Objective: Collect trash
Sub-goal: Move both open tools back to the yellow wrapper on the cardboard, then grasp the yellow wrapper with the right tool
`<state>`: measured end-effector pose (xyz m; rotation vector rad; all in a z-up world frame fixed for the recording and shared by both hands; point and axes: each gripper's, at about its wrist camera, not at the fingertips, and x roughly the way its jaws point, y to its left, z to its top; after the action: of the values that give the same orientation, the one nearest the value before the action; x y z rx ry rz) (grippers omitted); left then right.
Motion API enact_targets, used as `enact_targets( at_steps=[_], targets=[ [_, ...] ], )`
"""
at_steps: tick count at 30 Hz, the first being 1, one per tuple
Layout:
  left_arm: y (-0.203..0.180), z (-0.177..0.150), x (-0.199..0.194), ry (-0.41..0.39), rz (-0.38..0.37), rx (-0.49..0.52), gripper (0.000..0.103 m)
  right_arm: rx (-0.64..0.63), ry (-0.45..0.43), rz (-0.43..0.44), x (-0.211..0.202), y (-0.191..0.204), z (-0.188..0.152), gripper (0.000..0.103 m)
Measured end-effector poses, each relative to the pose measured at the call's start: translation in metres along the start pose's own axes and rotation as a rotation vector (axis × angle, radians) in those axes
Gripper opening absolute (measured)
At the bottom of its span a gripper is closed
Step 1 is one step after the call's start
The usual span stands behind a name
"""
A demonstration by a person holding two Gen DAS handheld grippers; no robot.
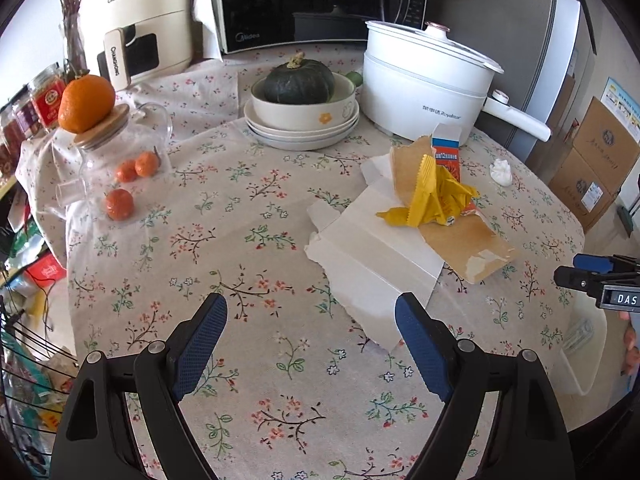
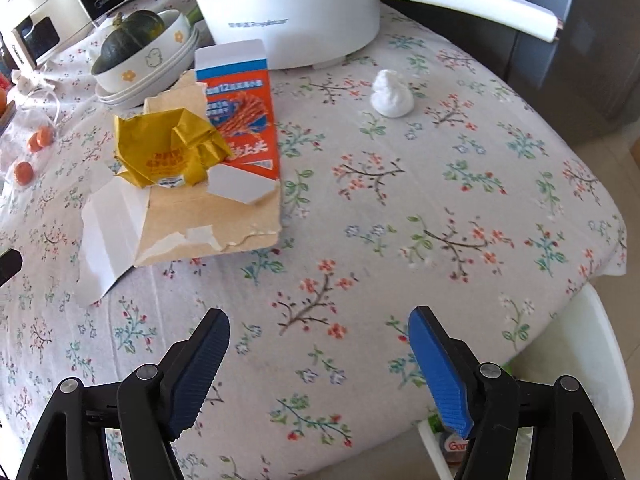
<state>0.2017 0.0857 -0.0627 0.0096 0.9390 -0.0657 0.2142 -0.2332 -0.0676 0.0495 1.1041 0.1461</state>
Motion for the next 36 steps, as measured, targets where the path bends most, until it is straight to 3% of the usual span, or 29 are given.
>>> enact_targets(
  at_steps=[10,16,27,33,35,36],
  targets=[
    [0.032,0.000,0.004,0.057,0.007,-0.067,0.088,-0.048,0.000,0.050,0.030,0.067,0.036,0.079],
    [0.037,0.007,-0.003,0.038,0.039,-0.037,0.088,-0.105,-0.024,0.029,0.052,0.097,0.060,0.080],
    [0.046,0.011,-0.003,0.047,0.027,-0.063,0.088,-0.133,-0.018,-0.023,0.109,0.124,0.089,0.079],
    [0.051,0.011,0.000,0.059,0.022,-0.091,0.088,-0.114,-0.010,-0.030,0.124,0.117,0.086,0.058],
    [0.052,0.012,0.002,0.064,0.014,-0.100,0.088,-0.130,-0.009,-0.014,0.123,0.118,0.086,0.044],
    [0.052,0.012,0.003,0.067,0.012,-0.103,0.088,-0.138,-0.009,-0.012,0.121,0.118,0.086,0.027]
  ],
)
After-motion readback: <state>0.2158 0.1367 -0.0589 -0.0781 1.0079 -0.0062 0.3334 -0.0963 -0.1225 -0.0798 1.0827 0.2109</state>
